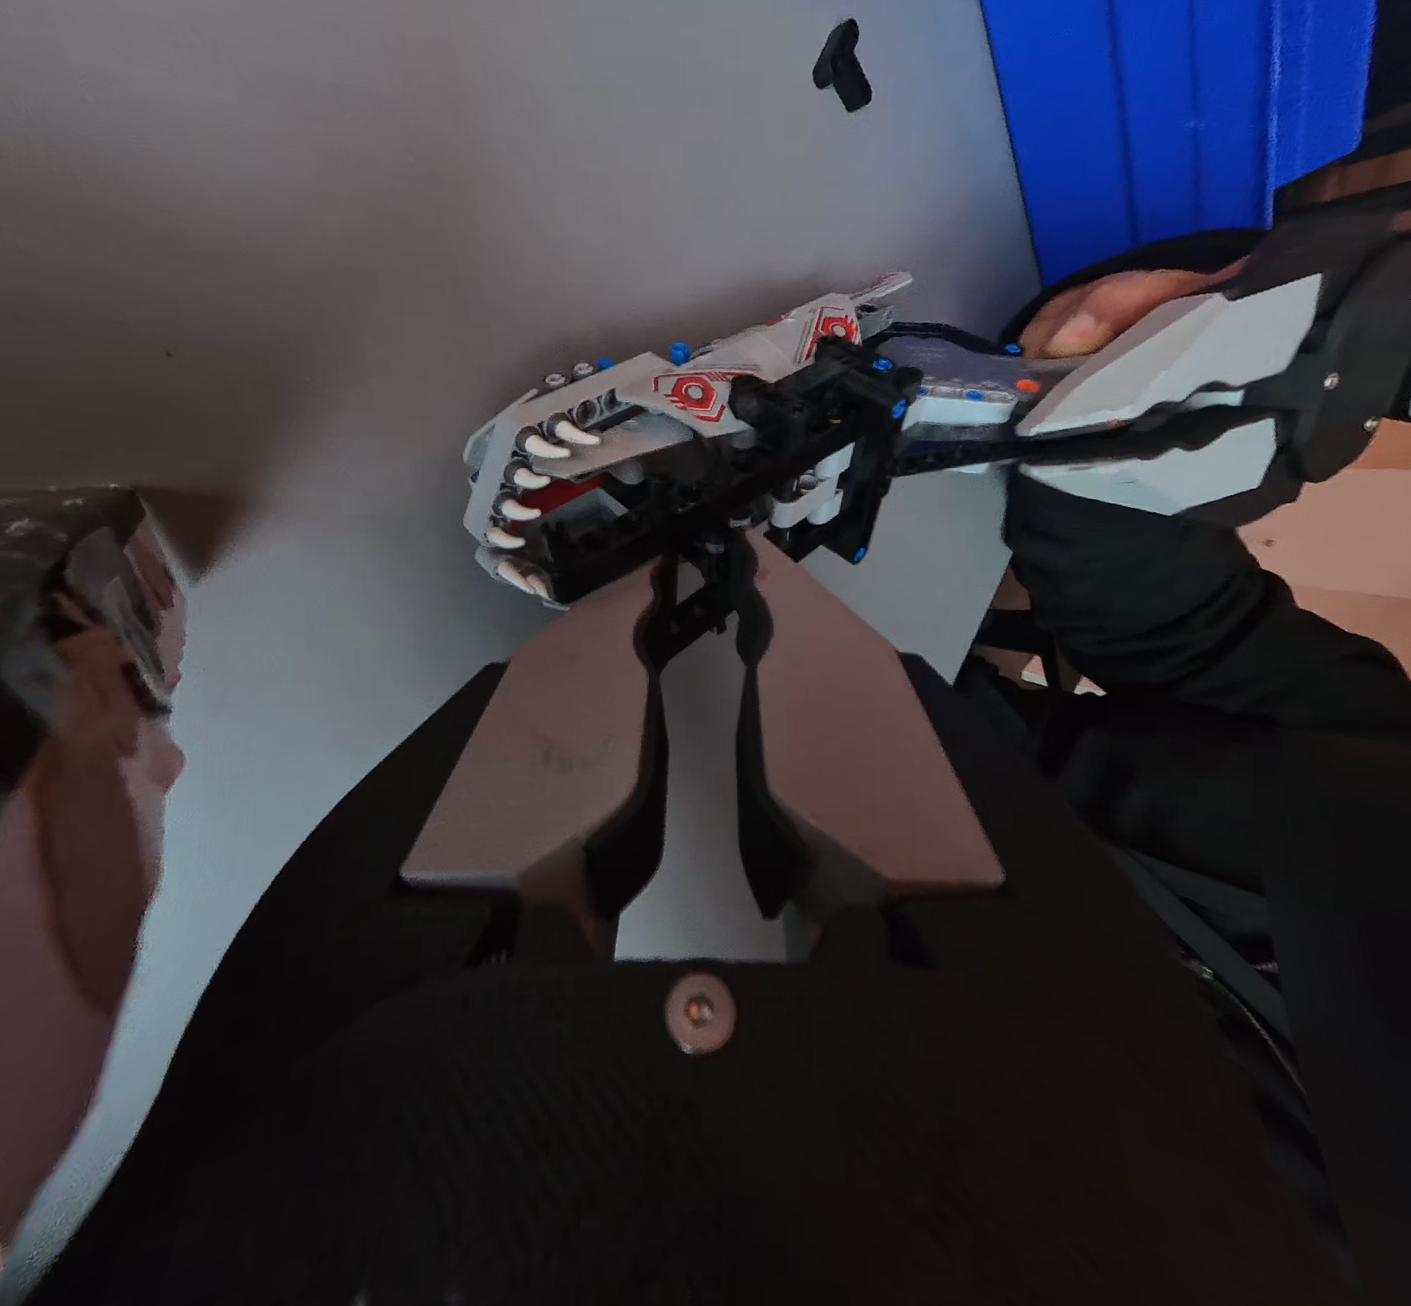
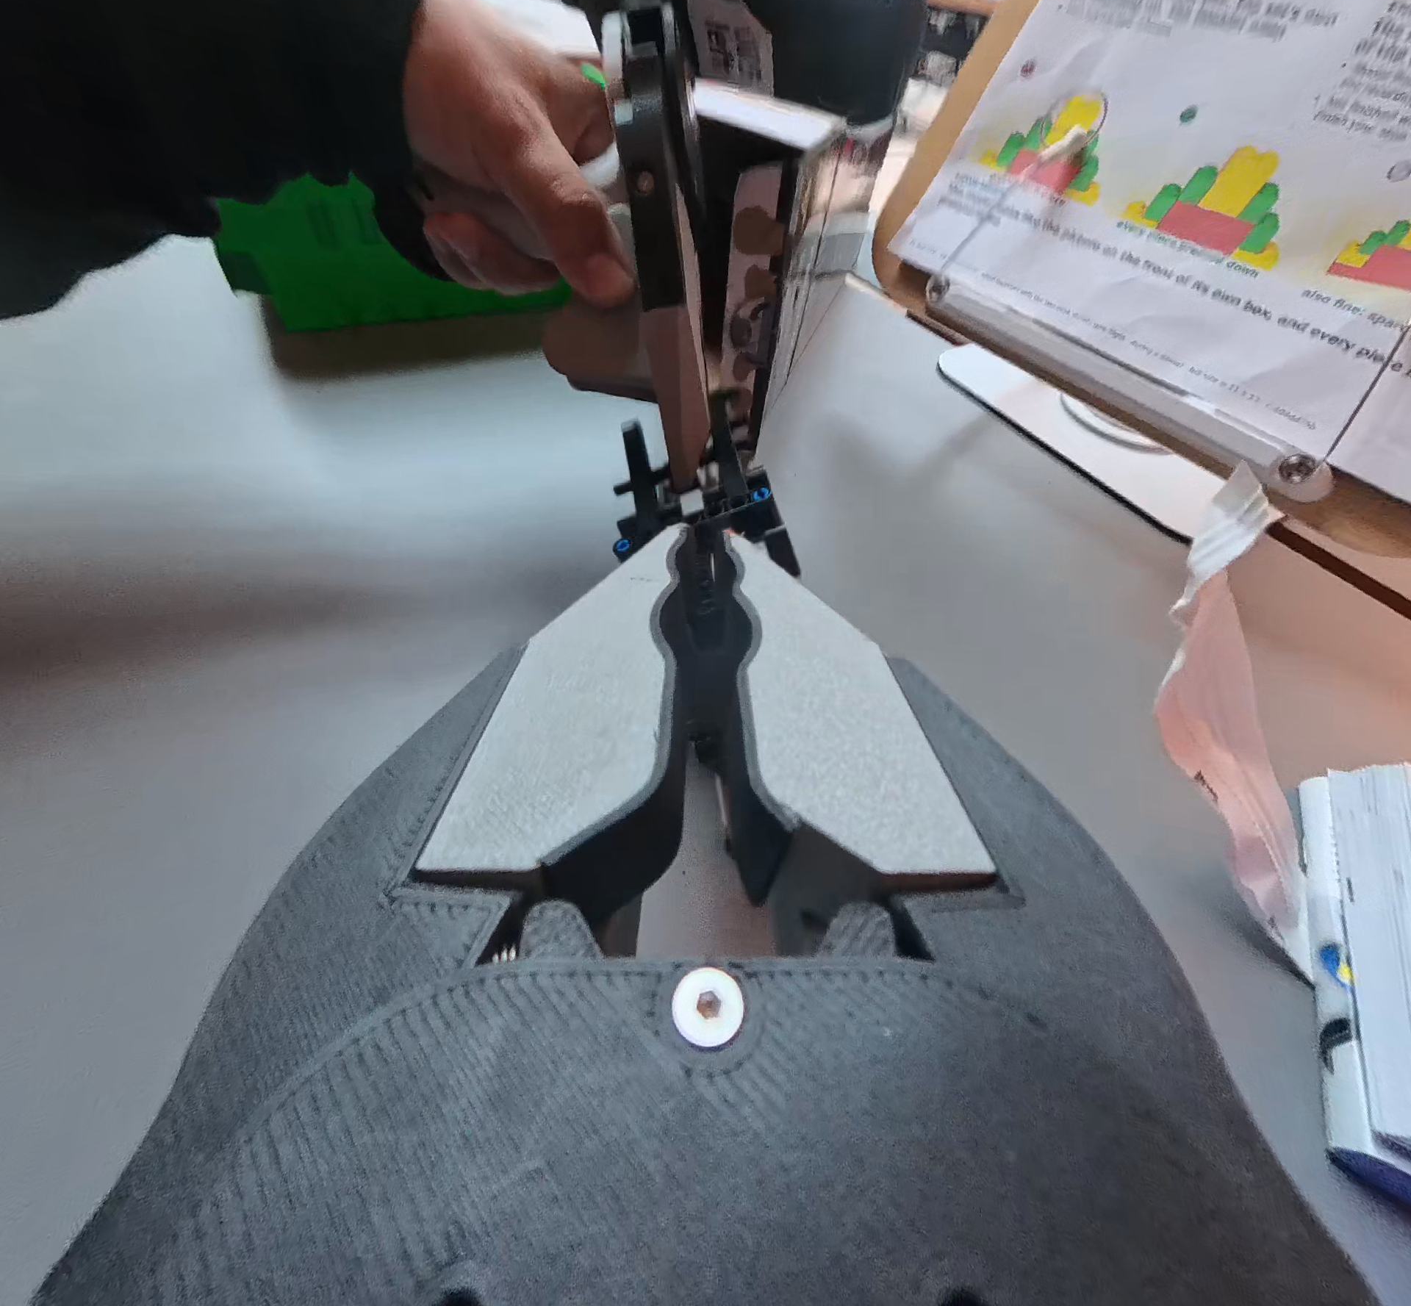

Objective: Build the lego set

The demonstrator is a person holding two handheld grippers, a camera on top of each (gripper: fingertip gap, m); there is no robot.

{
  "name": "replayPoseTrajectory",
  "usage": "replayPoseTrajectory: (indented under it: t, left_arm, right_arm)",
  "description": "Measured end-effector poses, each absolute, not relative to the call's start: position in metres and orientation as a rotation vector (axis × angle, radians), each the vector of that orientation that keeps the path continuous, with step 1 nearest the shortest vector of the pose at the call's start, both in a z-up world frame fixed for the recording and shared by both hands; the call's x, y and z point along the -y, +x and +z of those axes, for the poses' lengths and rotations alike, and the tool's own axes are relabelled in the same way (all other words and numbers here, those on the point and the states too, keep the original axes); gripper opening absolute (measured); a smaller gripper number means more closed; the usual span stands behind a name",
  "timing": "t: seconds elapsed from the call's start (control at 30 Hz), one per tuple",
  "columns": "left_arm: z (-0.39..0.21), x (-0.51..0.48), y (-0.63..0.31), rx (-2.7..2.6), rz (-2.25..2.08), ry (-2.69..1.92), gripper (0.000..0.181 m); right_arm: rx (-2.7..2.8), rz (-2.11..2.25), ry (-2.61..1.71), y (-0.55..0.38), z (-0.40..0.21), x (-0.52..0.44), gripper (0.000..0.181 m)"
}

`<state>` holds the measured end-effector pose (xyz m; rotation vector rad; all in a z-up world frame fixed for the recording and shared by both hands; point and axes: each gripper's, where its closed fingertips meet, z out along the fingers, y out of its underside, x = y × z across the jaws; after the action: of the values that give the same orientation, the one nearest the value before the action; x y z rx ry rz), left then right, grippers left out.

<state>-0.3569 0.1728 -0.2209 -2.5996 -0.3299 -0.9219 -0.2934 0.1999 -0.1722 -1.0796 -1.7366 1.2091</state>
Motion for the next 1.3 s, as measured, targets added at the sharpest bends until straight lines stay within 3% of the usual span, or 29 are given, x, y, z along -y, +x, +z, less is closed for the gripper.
replayPoseTrajectory:
  t: [0.3, 0.43, 0.57, 0.67, 0.73, 1.0, 1.17, 1.3]
  left_arm:
    - [-0.219, -0.169, -0.356, 0.309, -0.913, -2.546, 0.011]
    - [-0.219, -0.165, -0.344, 0.287, -0.931, -2.514, 0.01]
    - [-0.22, -0.162, -0.34, 0.269, -0.883, -2.529, 0.01]
    - [-0.22, -0.161, -0.337, 0.271, -0.891, -2.523, 0.01]
    - [-0.22, -0.158, -0.337, 0.273, -0.878, -2.521, 0.01]
    - [-0.221, -0.157, -0.352, 0.305, -0.708, -2.465, 0.009]
    - [-0.217, -0.156, -0.338, 0.177, -0.664, -2.391, 0.008]
    - [-0.212, -0.154, -0.334, 0.109, -0.629, -2.319, 0.008]
  right_arm:
    - [1.782, 1.201, -1.05, -0.293, -0.167, -0.192, 0.002]
    - [1.866, 1.136, -1.045, -0.281, -0.163, -0.184, 0.031]
    - [1.994, 0.874, -0.995, -0.267, -0.177, -0.181, 0.041]
    - [2.028, 0.58, -0.878, -0.266, -0.19, -0.184, 0.029]
    - [2.001, 0.426, -0.779, -0.269, -0.192, -0.184, 0.01]
    - [1.877, 0.478, -0.625, -0.25, -0.169, -0.158, 0.004]
    - [1.844, 0.455, -0.938, -0.23, -0.166, -0.197, 0.004]
    - [1.671, 0.387, -1.201, -0.193, -0.124, -0.253, 0.004]
